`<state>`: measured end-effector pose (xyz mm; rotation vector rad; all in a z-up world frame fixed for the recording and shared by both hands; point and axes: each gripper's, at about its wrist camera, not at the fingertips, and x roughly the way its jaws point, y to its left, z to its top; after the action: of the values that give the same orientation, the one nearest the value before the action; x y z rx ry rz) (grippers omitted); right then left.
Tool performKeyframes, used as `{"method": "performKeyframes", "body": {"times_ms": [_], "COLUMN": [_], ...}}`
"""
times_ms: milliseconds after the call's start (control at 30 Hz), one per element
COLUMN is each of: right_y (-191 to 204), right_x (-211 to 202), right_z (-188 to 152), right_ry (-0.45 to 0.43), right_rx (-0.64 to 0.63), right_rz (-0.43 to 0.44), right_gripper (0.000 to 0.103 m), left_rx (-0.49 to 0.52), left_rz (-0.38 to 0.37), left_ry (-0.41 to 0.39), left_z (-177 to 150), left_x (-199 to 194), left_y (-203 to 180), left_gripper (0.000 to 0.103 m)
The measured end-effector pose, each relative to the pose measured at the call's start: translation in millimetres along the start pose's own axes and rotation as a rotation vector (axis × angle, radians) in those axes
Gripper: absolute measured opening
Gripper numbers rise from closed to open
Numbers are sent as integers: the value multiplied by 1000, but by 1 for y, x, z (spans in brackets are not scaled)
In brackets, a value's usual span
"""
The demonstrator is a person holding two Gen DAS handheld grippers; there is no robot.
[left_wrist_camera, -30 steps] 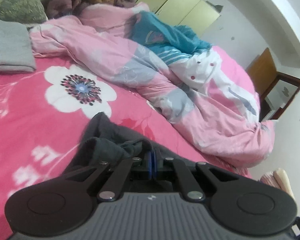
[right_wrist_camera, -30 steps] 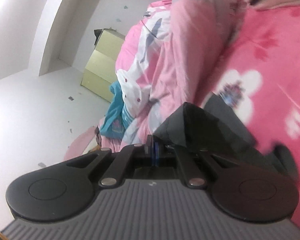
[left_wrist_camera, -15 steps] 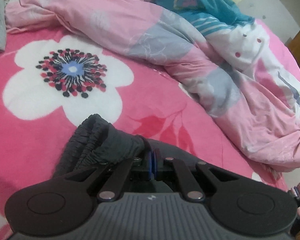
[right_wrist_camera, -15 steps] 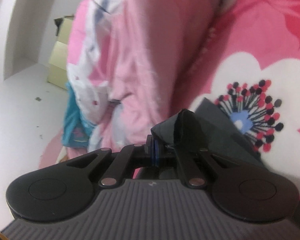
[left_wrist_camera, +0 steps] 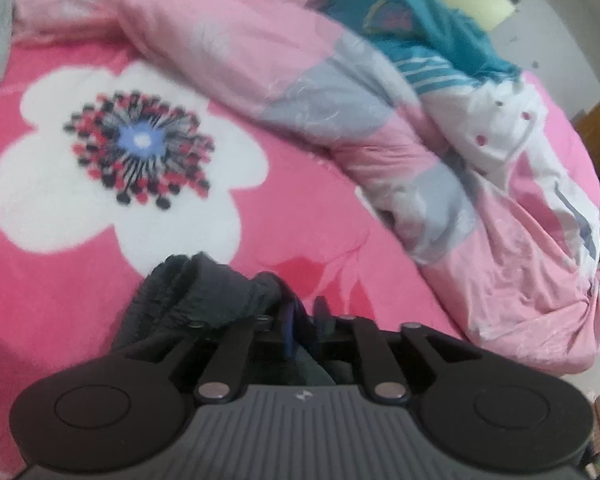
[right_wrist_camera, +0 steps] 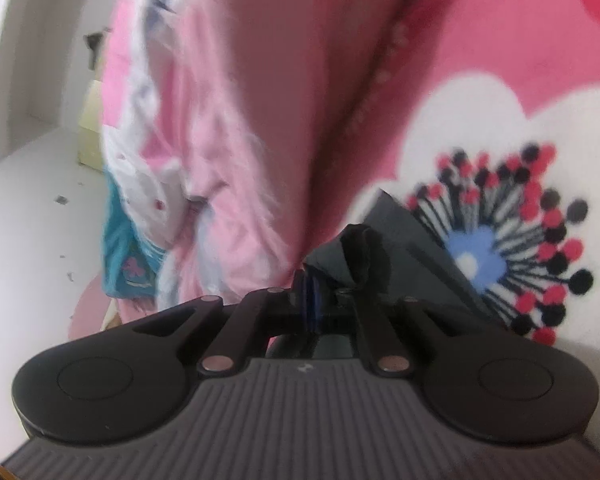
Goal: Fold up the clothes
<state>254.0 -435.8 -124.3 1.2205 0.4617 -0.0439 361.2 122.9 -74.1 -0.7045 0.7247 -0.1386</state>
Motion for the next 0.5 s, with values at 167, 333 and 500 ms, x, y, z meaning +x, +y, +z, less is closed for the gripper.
{"method": "performKeyframes", "body": {"times_ms": [167,333,500], "right_y": [-19,-11,-11], "right_x": [2,-72,-156], "right_z": [20,30,-1], "right_ry": [80,-10,65], "right_rx": [111,149,196], "right_rz": [23,96,150], "right_gripper": [34,60,66], "left_rx": [-97,-83,-44], "left_rz": [-126,-103,-80], "left_ry": [-103,-161,-87], "left_z": [10,24,8], "left_x": [-31,-99,-164], "left_y": [15,20,30], "left_gripper": [67,74,80]}}
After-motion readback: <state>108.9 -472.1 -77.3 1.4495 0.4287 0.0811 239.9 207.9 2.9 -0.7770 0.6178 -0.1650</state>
